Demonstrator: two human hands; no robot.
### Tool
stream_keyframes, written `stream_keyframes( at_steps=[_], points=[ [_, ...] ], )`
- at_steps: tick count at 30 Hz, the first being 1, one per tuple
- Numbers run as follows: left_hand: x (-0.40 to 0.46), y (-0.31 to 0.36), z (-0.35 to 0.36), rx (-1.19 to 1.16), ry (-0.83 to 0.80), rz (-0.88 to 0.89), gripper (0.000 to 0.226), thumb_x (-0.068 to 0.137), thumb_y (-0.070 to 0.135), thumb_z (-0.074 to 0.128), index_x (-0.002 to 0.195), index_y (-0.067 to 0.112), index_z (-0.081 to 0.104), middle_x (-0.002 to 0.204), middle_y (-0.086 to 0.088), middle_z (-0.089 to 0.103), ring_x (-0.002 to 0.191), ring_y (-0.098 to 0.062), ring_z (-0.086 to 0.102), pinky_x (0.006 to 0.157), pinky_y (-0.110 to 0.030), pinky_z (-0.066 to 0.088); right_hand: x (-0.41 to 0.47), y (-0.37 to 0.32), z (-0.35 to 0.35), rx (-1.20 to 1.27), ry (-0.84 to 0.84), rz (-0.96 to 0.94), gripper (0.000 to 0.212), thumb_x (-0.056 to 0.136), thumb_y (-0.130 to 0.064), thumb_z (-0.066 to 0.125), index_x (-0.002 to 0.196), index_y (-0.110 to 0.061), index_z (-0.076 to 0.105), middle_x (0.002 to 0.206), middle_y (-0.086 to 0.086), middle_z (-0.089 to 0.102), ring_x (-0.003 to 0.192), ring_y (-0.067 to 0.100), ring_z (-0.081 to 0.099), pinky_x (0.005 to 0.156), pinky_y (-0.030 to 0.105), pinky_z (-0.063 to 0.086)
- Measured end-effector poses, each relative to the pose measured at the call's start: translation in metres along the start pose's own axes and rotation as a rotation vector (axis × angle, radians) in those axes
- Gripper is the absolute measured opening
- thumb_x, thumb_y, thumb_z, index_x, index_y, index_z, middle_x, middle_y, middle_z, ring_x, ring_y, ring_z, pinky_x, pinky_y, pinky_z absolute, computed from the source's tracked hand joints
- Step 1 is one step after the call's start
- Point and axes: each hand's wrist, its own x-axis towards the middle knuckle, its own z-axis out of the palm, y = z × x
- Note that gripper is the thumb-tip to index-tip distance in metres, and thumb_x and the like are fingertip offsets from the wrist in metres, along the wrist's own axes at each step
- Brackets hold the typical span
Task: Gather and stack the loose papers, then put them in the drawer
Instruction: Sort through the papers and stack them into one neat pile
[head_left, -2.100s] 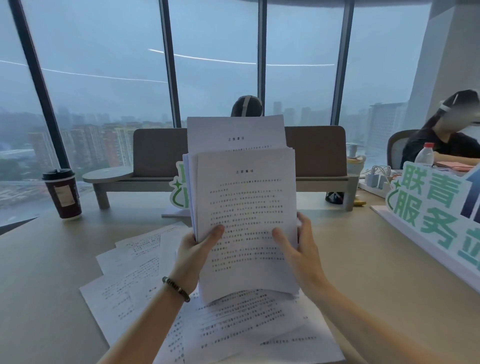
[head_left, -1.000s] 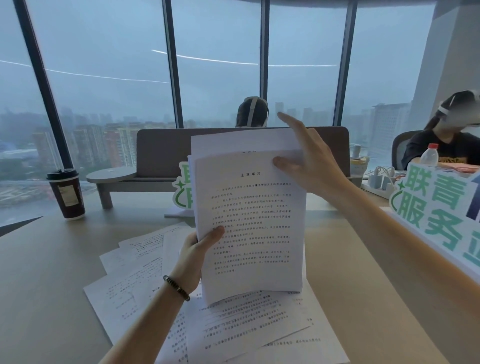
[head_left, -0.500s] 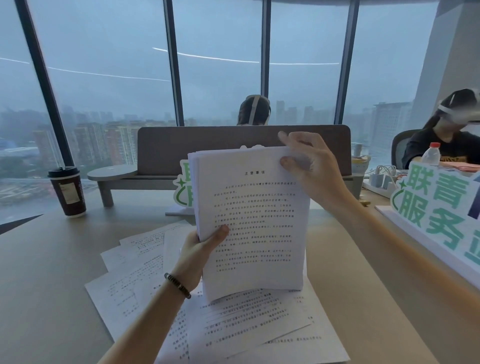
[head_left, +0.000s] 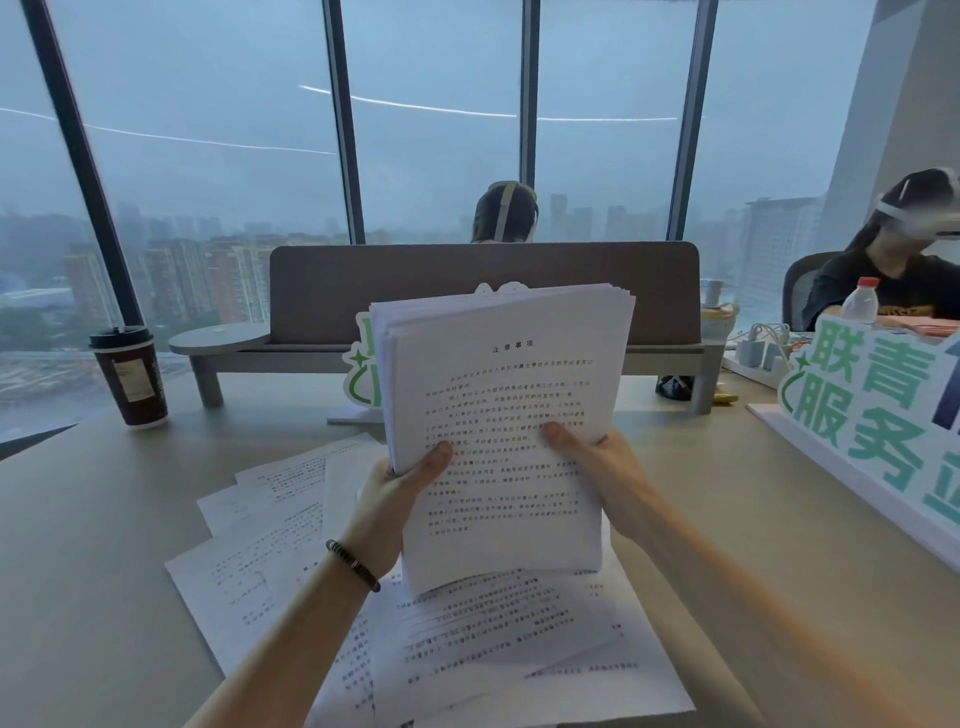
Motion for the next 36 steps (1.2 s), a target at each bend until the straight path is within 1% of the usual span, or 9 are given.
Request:
stream_keyframes(
  at_steps=[9, 15, 19, 23, 25, 27, 30, 34, 36],
  points=[
    [0.001, 0.01, 0.008, 0.136, 0.113, 0.193, 0.011, 0.091, 0.024, 0.064, 0.097, 0.02, 0.072, 0.092, 0.001, 0.078, 0.084, -0.02, 0.074, 0.07, -0.04, 0.061, -0.004, -0.007, 0.017, -0.025, 0.09, -0.104, 0.025, 0.085, -0.026, 0.076, 0.108, -0.017, 0.071, 0.097, 0.0, 0.078, 0.084, 0.021, 0.075, 0.069, 0.04, 0.063],
    [0.002, -0.014, 0.0, 0.279, 0.12, 0.1, 0.012, 0.091, 0.029, 0.065, 0.101, 0.026, 0.072, 0.095, 0.003, 0.077, 0.093, -0.021, 0.073, 0.075, -0.039, 0.061, -0.008, 0.031, 0.016, -0.158, 0.091, 0.009, 0.028, 0.087, -0.036, 0.074, 0.109, -0.02, 0.073, 0.098, -0.003, 0.078, 0.086, 0.019, 0.074, 0.068, 0.032, 0.061],
    [0.008, 0.003, -0.002, 0.432, 0.14, 0.095, 0.015, 0.094, 0.032, 0.061, 0.086, 0.023, 0.071, 0.072, 0.009, 0.076, 0.073, -0.01, 0.073, 0.058, -0.027, 0.06, 0.002, 0.019, 0.011, -0.307, 0.079, -0.015, 0.023, 0.091, -0.034, 0.07, 0.108, -0.018, 0.072, 0.099, -0.002, 0.077, 0.087, 0.021, 0.074, 0.073, 0.038, 0.063],
    [0.017, 0.006, -0.024, 0.336, 0.134, -0.121, 0.028, 0.091, 0.032, 0.065, 0.103, 0.008, 0.071, 0.096, -0.009, 0.077, 0.088, -0.03, 0.074, 0.077, -0.045, 0.061, 0.002, 0.01, 0.011, -0.296, 0.018, 0.109, 0.028, 0.101, -0.042, 0.051, 0.112, -0.022, 0.068, 0.102, -0.003, 0.076, 0.088, 0.02, 0.074, 0.071, 0.033, 0.06],
    [0.018, 0.003, -0.041, 0.315, 0.121, -0.242, 0.033, 0.09, 0.033, 0.066, 0.106, 0.005, 0.071, 0.099, -0.013, 0.076, 0.088, -0.034, 0.073, 0.074, -0.045, 0.061, 0.001, 0.013, 0.007, -0.526, 0.036, 0.137, 0.04, 0.103, -0.05, 0.038, 0.109, -0.021, 0.065, 0.102, -0.004, 0.072, 0.088, 0.017, 0.07, 0.071, 0.032, 0.057],
    [0.017, -0.001, -0.056, 0.325, 0.126, -0.306, 0.034, 0.09, 0.033, 0.066, 0.106, 0.004, 0.071, 0.096, -0.014, 0.076, 0.084, -0.034, 0.074, 0.066, -0.041, 0.061, 0.003, 0.022, -0.004, -0.958, 0.078, 0.11, 0.048, 0.102, -0.056, 0.032, 0.109, -0.018, 0.06, 0.103, 0.0, 0.067, 0.09, 0.019, 0.064, 0.076, 0.036, 0.052],
    [0.014, -0.009, -0.07, 0.383, 0.163, -0.355, 0.028, 0.093, 0.028, 0.063, 0.099, 0.002, 0.07, 0.084, -0.013, 0.077, 0.068, -0.028, 0.074, 0.056, -0.035, 0.059, 0.005, 0.041, -0.023, -1.445, 0.133, 0.181, 0.06, 0.097, -0.065, 0.025, 0.132, -0.02, 0.046, 0.123, 0.01, 0.063, 0.111, 0.029, 0.057, 0.089, 0.044, 0.044],
    [0.02, -0.02, -0.081, 0.51, 0.212, -0.45, 0.035, 0.095, 0.031, 0.061, 0.106, -0.001, 0.068, 0.1, -0.021, 0.073, 0.088, -0.036, 0.071, 0.083, -0.05, 0.058, 0.007, 0.053, -0.028, -1.532, 0.001, 0.338, 0.069, 0.097, -0.066, 0.024, 0.15, -0.022, 0.028, 0.14, 0.012, 0.055, 0.126, 0.036, 0.05, 0.097, 0.047, 0.04],
    [0.022, -0.023, -0.084, 0.525, 0.202, -0.467, 0.037, 0.095, 0.032, 0.061, 0.11, -0.001, 0.066, 0.102, -0.021, 0.072, 0.093, -0.038, 0.07, 0.087, -0.052, 0.056, 0.008, 0.053, -0.028, -1.467, -0.008, 0.343, 0.069, 0.097, -0.064, 0.032, 0.152, -0.025, 0.022, 0.145, 0.011, 0.05, 0.132, 0.037, 0.045, 0.101, 0.047, 0.036]
  ],
)
